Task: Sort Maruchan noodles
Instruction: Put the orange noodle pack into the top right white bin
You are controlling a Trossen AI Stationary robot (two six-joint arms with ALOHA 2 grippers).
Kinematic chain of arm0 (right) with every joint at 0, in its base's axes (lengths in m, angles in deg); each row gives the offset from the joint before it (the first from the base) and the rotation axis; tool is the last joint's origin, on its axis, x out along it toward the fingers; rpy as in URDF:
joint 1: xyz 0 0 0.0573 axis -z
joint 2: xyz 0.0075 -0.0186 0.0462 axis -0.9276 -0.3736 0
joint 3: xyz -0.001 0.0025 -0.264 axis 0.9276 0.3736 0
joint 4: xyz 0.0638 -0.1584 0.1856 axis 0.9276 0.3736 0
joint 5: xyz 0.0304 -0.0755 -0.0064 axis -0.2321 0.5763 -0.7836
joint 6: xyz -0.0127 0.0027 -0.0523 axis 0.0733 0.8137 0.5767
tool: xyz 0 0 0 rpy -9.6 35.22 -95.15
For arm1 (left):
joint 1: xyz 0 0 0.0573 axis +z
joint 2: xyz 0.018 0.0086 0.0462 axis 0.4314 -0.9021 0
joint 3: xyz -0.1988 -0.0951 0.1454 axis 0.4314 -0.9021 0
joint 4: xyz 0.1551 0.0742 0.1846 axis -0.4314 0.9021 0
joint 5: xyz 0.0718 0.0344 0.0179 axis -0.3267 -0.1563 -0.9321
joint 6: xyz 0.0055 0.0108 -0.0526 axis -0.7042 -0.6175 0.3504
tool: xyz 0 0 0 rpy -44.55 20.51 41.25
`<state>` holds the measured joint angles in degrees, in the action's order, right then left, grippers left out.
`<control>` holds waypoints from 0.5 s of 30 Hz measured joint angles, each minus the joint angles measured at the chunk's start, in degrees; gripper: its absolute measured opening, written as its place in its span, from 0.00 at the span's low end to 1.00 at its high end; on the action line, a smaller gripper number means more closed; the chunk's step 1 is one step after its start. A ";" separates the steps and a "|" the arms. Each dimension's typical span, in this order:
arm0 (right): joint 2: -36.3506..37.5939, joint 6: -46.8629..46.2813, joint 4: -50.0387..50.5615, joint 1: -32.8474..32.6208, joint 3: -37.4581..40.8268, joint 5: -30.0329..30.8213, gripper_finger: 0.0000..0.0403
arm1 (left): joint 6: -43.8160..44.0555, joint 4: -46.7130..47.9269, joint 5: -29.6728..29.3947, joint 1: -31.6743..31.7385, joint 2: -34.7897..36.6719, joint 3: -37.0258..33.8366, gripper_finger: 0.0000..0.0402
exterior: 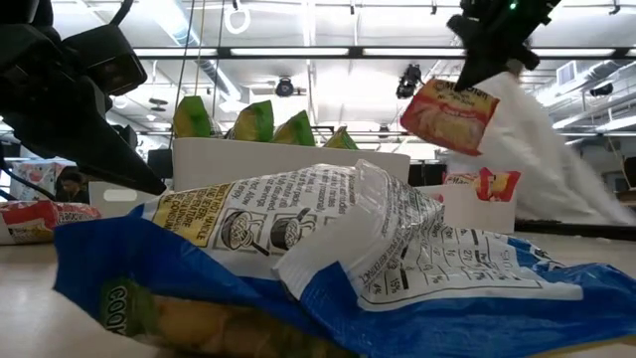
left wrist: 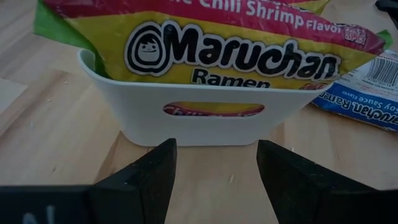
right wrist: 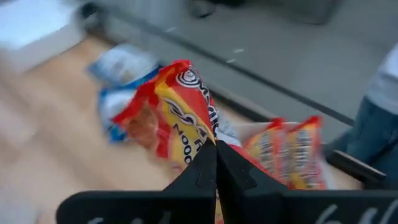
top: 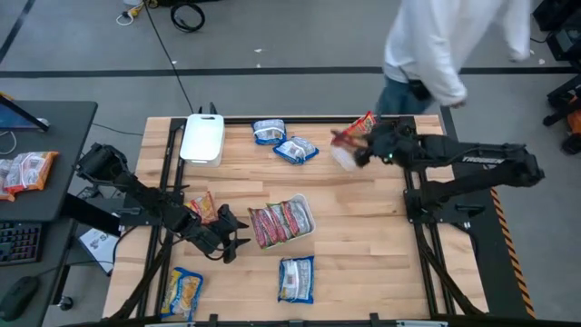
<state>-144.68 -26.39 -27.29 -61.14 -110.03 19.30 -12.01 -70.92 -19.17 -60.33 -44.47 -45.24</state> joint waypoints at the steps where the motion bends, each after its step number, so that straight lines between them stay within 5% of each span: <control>1: 0.00 -1.16 -0.05 1.32 0.00 1.49 0.01 | 0.02 0.00 0.00 0.01 0.00 0.00 0.56; 15: -9.50 -12.42 -13.01 9.78 10.55 -6.87 0.01 | 0.14 0.02 0.56 -0.23 0.00 0.00 0.56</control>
<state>-154.18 -38.80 -40.30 -51.35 -99.49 12.43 -11.87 -70.90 -18.61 -60.56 -44.47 -45.24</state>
